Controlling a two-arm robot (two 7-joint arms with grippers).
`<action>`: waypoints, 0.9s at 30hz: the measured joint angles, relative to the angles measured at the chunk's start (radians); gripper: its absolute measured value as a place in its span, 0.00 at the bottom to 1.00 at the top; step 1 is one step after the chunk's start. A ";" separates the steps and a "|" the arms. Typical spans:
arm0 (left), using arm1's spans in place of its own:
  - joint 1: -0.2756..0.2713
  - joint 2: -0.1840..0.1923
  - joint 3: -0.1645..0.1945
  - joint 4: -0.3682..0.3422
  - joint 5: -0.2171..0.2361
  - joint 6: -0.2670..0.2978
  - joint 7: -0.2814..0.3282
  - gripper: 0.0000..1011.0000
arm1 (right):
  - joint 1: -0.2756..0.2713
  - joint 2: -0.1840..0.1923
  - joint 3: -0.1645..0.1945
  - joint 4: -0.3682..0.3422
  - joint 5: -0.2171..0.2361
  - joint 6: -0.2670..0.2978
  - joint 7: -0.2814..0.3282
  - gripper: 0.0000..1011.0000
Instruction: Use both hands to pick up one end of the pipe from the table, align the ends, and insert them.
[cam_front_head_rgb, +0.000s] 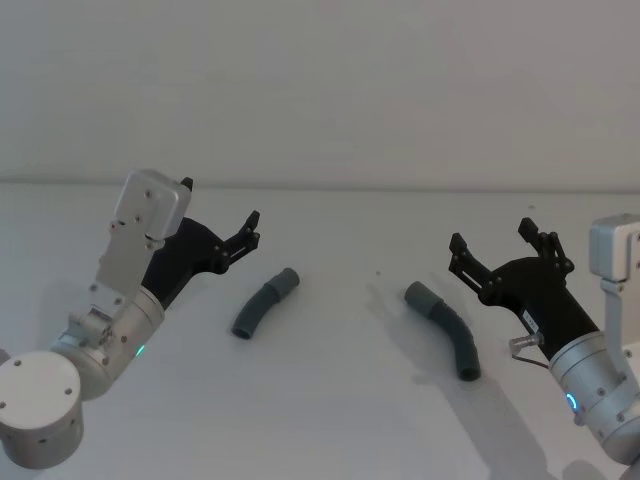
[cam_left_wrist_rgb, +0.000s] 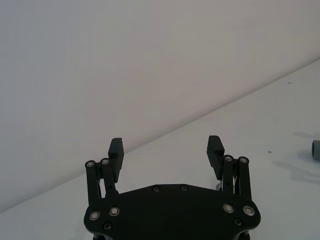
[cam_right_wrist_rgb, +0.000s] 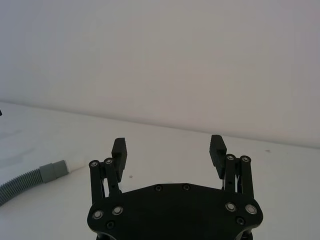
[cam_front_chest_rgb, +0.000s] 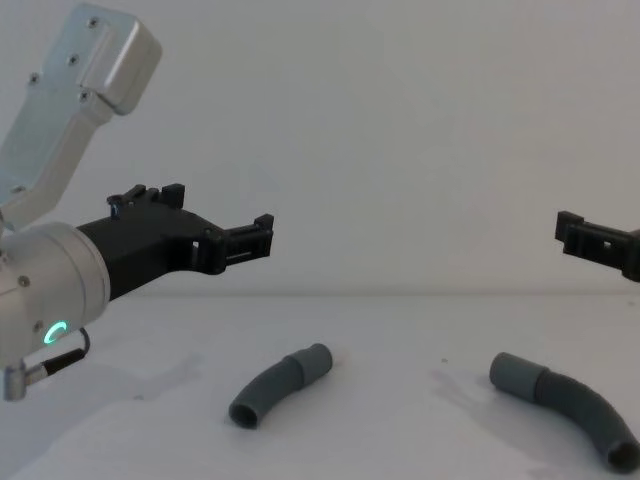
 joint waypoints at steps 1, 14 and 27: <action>0.000 0.000 0.000 0.000 0.000 0.000 0.000 0.99 | 0.000 0.000 0.000 0.000 0.000 0.000 0.000 0.99; 0.000 0.000 0.000 0.000 0.000 0.000 0.000 0.99 | 0.000 0.000 0.000 0.000 0.000 0.000 0.000 0.99; 0.000 0.000 0.000 0.000 0.000 0.000 0.000 0.99 | 0.000 0.000 0.000 0.000 0.000 0.000 0.000 0.99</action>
